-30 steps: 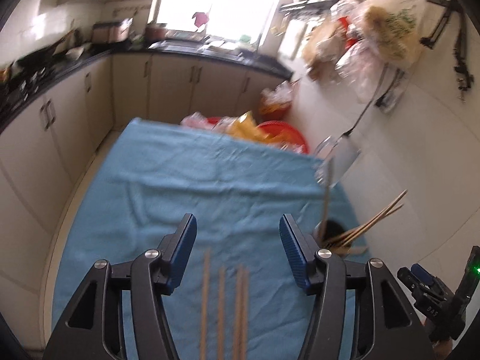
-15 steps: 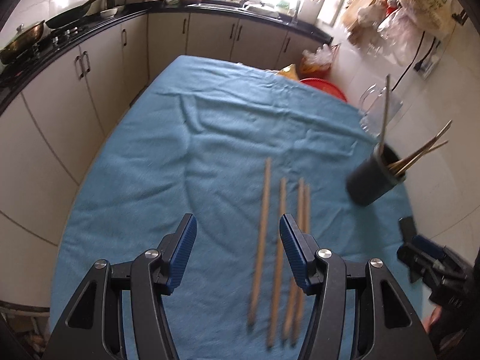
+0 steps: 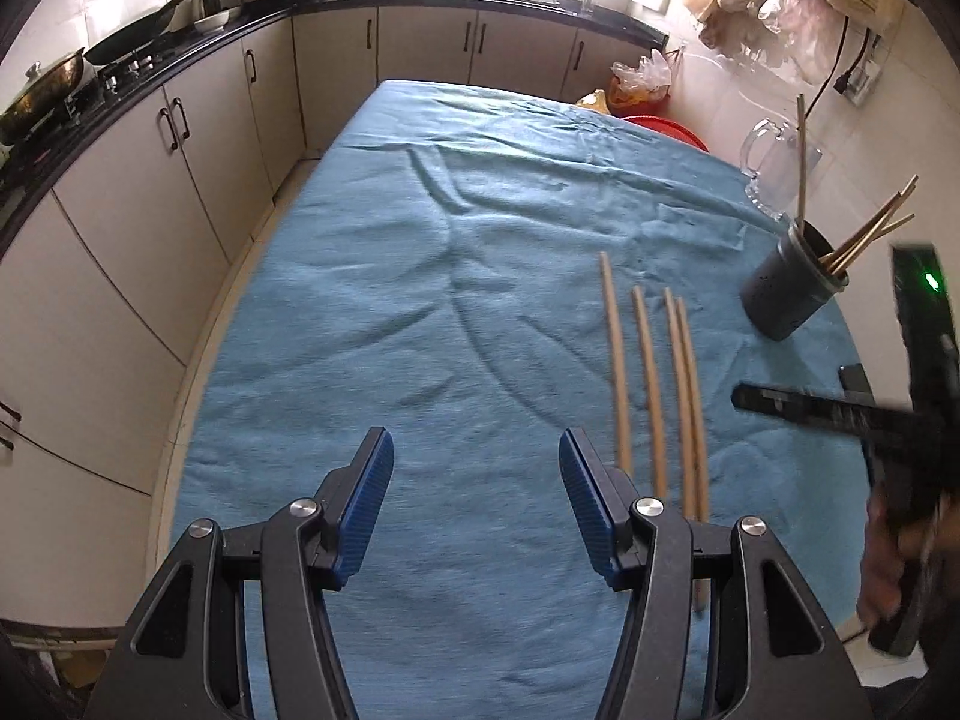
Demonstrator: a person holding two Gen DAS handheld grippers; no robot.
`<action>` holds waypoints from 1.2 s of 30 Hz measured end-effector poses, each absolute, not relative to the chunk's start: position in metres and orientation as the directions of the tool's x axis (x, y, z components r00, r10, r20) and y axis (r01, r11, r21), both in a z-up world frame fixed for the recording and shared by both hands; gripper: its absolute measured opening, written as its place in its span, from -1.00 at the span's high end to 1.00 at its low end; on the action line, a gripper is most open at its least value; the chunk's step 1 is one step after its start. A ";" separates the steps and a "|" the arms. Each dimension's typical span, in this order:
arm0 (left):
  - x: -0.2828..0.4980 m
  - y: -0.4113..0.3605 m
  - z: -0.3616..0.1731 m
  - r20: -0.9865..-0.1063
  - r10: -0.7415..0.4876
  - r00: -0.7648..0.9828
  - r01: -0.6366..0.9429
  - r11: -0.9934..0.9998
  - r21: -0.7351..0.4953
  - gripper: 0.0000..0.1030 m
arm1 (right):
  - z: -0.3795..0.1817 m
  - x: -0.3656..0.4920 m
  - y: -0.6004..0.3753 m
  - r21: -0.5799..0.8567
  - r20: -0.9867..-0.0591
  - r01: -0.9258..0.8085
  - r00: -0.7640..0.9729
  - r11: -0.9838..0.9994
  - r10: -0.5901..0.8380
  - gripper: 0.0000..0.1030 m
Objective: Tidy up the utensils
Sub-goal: 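Move both open grippers back over the remaining chopsticks, then close the right gripper on one chopstick while the left gripper grasps another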
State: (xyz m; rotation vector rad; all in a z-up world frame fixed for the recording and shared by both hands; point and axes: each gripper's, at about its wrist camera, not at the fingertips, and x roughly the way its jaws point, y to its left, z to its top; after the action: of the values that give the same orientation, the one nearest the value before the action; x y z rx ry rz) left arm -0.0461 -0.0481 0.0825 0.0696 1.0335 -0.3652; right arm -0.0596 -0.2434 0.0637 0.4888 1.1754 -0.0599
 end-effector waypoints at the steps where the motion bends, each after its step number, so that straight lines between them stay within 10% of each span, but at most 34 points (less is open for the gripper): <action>1: -0.045 -0.043 0.082 -0.849 -0.262 0.458 0.325 0.939 -0.114 -0.09 | 0.062 -0.054 -0.244 0.342 -0.897 0.311 0.390 0.887 0.209 0.47; 36: 0.018 -0.112 0.054 -0.897 -0.349 0.272 0.468 0.862 -0.193 -0.09 | 0.041 -0.041 -0.247 0.150 -0.966 0.363 0.251 0.919 0.059 0.86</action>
State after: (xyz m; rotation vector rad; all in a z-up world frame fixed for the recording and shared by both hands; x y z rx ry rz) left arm 0.0181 -0.1124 0.0539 0.1177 1.1736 -0.5516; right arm -0.0413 -0.2474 0.0415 0.3789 1.3094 -0.2139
